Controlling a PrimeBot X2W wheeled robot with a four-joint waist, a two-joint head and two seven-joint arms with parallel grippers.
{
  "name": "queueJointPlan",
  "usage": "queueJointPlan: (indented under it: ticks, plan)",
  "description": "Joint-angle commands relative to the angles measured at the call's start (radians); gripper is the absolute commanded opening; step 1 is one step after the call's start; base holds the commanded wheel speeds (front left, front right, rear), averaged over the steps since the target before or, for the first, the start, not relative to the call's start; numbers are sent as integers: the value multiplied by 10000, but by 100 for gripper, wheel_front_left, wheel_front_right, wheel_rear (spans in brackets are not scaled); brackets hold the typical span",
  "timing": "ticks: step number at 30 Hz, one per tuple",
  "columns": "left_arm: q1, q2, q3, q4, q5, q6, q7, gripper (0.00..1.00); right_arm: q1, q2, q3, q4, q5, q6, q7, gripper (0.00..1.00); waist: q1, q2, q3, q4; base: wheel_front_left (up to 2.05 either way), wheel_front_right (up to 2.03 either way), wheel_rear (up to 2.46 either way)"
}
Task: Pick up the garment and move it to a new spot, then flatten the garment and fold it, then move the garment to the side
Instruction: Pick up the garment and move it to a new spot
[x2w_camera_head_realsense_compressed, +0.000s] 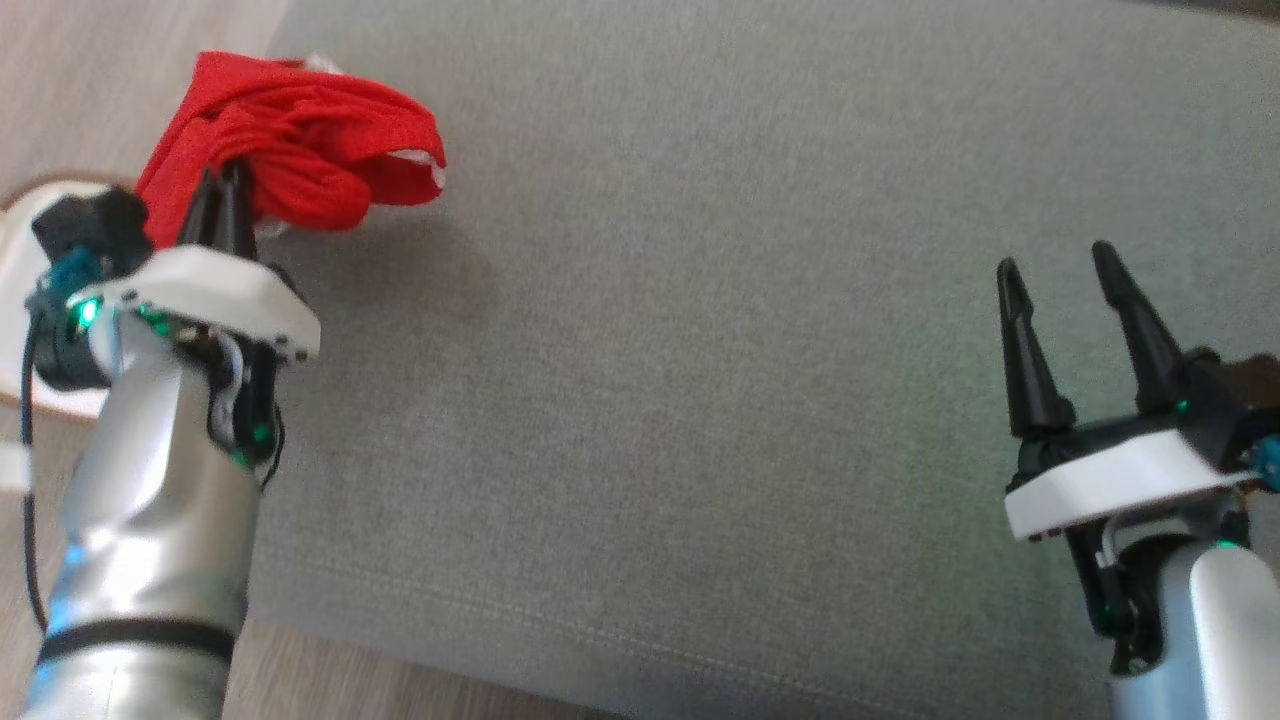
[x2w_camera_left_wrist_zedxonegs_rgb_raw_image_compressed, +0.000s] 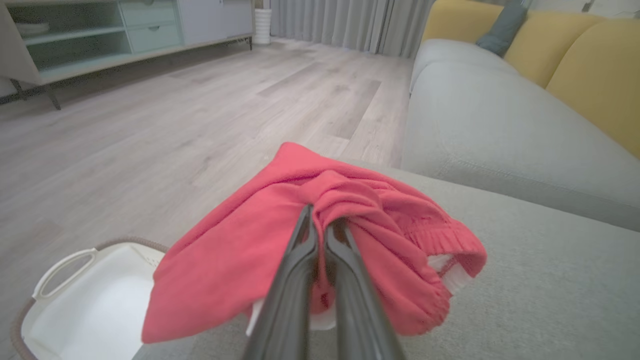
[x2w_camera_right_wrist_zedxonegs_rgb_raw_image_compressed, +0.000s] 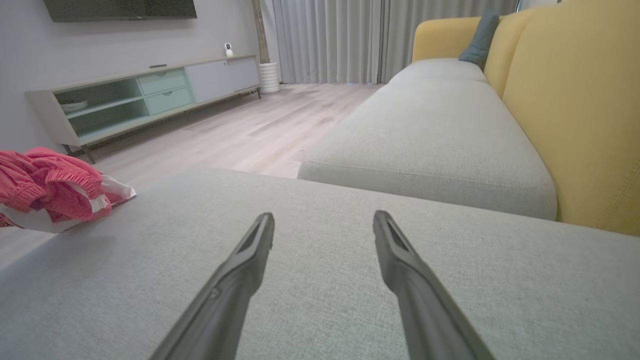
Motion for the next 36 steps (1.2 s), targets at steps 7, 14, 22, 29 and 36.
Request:
queueJointPlan:
  ticks: [7, 14, 22, 29, 36]
  plan:
    - [2068, 808, 232, -3338, 472, 593, 47, 0, 179, 178, 373, 58, 368, -9, -472, 100, 0, 0, -1495, -473, 0, 0, 0]
    - [4369, 821, -92, -6950, 611, 1262, 1304, 0, 333, 191, 483, 355, 826, -9, -799, 100, 0, 0, -2018, -1190, 0, 0, 0]
    - [5255, 554, -1061, -8647, 602, 1075, 2185, 0, 360, 193, 557, 439, 1107, -9, -905, 100, 0, 0, -1731, -2513, 0, 0, 0]
    - [4538, 53, -2118, -8473, 765, 509, 2202, 0, 324, 194, 457, 416, 1169, -9, -977, 100, 0, 0, -1181, -3767, 0, 0, 0]
    - [3492, -657, -3280, -7848, 957, -82, 2051, 0, 247, 194, 370, 465, 1354, -9, -1165, 100, 0, 0, -560, -5008, 0, 0, 0]
